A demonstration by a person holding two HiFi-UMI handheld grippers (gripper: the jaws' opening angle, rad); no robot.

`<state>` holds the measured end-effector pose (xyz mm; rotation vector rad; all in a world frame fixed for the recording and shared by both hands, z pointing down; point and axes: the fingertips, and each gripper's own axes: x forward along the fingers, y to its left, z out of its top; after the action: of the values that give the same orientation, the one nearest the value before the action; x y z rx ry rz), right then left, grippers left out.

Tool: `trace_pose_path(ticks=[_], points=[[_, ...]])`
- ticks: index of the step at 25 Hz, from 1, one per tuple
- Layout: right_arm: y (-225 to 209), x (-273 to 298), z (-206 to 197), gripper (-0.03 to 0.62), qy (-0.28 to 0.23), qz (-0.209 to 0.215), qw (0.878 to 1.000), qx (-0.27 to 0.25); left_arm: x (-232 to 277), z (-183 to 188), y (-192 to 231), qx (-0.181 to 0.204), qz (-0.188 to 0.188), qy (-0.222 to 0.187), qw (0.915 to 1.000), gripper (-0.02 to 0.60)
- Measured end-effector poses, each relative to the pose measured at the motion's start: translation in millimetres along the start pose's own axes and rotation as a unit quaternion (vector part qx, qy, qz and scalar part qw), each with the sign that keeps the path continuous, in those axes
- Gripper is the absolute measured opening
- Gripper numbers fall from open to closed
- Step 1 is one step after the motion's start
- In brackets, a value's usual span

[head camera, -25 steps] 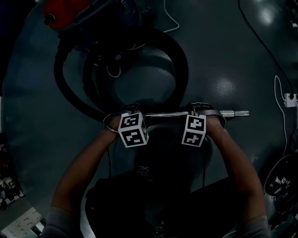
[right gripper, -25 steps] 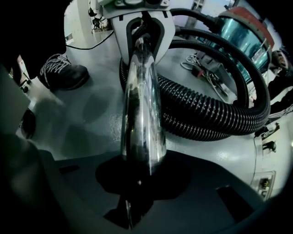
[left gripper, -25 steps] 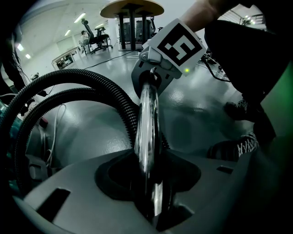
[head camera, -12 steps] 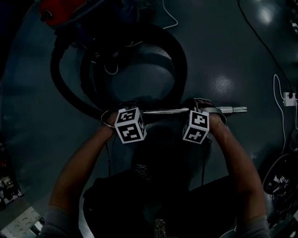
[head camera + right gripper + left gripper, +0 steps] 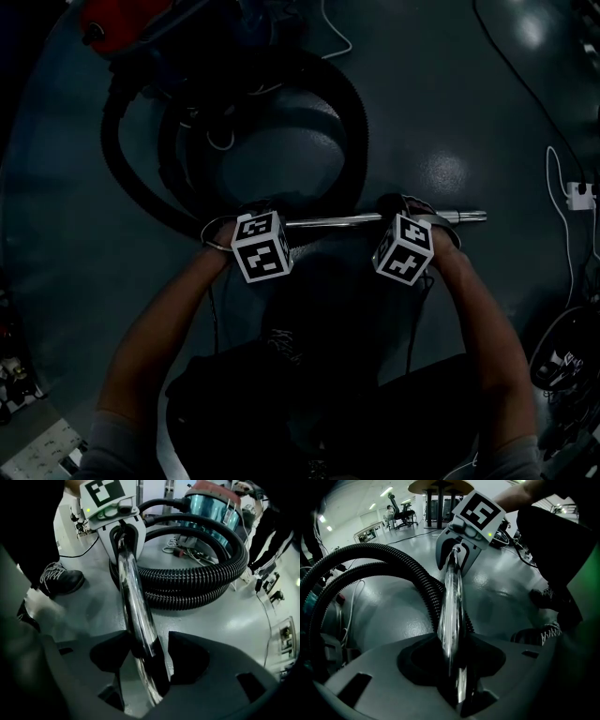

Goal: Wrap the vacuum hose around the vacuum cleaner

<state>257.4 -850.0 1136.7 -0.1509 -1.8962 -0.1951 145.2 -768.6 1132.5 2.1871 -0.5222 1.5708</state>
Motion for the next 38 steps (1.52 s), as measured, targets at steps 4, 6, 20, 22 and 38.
trace_pose_path(ticks=[4,6,20,22,38], points=[[2,-10,-1,0.233,-0.012,0.000,1.000,0.010,2,-2,-3,-0.002,-0.001,0.017,0.9999,0.173],[2,-17,3,0.233,-0.023,0.006,1.000,0.015,2,-2,-3,-0.004,0.001,0.021,0.9998,0.173],[12,-50,20,0.232,-0.106,0.035,0.989,0.102,-28,27,-1,-0.046,0.006,-0.019,0.9987,0.272],[16,-60,30,0.232,-0.136,0.059,0.982,0.117,-36,36,0,-0.054,0.010,-0.036,0.9978,0.272],[-8,-132,36,0.004,-0.155,-0.068,0.978,0.125,-108,106,3,-0.041,0.039,-0.104,0.9930,0.008]])
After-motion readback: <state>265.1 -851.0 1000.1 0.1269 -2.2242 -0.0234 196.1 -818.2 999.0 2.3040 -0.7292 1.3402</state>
